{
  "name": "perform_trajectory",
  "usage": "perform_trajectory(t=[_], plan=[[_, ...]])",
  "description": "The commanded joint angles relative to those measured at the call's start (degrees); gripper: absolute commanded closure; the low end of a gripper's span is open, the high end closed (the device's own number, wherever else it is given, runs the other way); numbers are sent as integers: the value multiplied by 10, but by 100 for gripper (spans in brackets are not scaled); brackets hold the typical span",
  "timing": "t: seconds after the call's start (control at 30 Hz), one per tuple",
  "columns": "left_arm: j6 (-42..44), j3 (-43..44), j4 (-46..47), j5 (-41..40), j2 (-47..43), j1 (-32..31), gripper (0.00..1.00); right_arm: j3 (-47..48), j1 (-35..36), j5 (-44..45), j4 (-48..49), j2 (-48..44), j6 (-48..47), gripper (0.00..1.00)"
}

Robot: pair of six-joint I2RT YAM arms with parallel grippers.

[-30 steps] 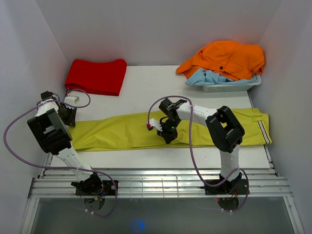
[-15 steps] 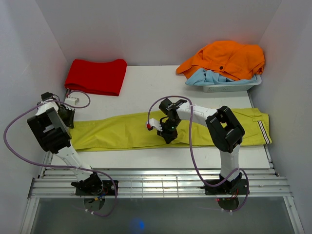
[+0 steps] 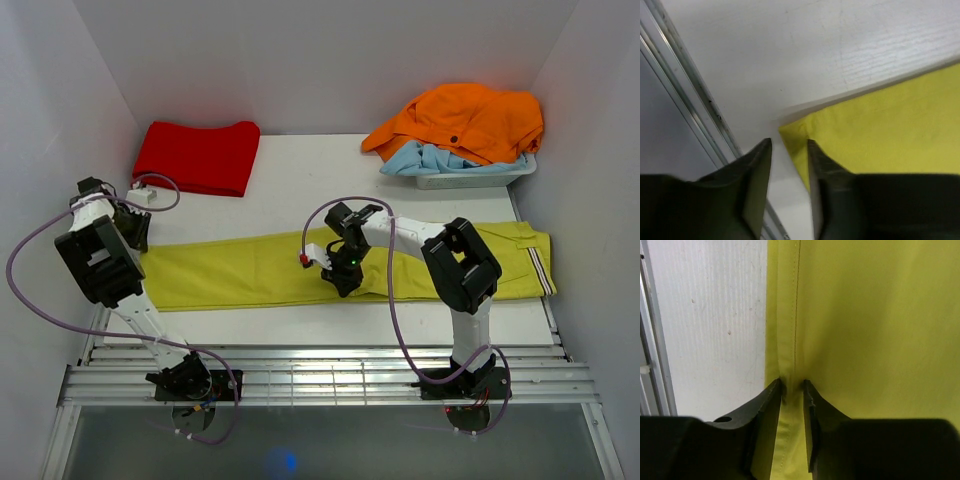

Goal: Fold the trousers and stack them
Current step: Fold the trousers

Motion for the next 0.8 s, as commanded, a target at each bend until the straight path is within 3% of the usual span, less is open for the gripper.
perform_trajectory(t=[0.0,0.03,0.07,0.1,0.17,0.3,0.37,0.5,0.57,0.77], plan=[[1,13,7,-9,-3,10,51,2,2,-1,-19,-3,10,67],[0,8,3,0,-12,10,40,8,2,-3,-18,-4,17,58],[-1,1,1,2,-18,10,33,28,2,-7,-19,-4,36,38],[-6,-4,0,6,-25,10,27,40,2,-17,-19,-7,46,32],[-17,-14,-11,15,-45,11,25,80,0,-29,-19,-22,73,31],[-30,-44,-21,31,-97,13,24,126,-25,-60,-29,-59,118,35],[-31,-62,-26,45,-128,13,24,125,-52,-65,-35,-88,133,45],[-29,-113,-32,61,-155,-11,29,29,-151,-83,-49,-141,149,61],[-28,-140,-21,61,-158,-20,34,-8,-215,-66,-72,-164,109,65],[-43,-186,41,6,-105,-25,42,-144,-294,62,-75,-202,26,69]])
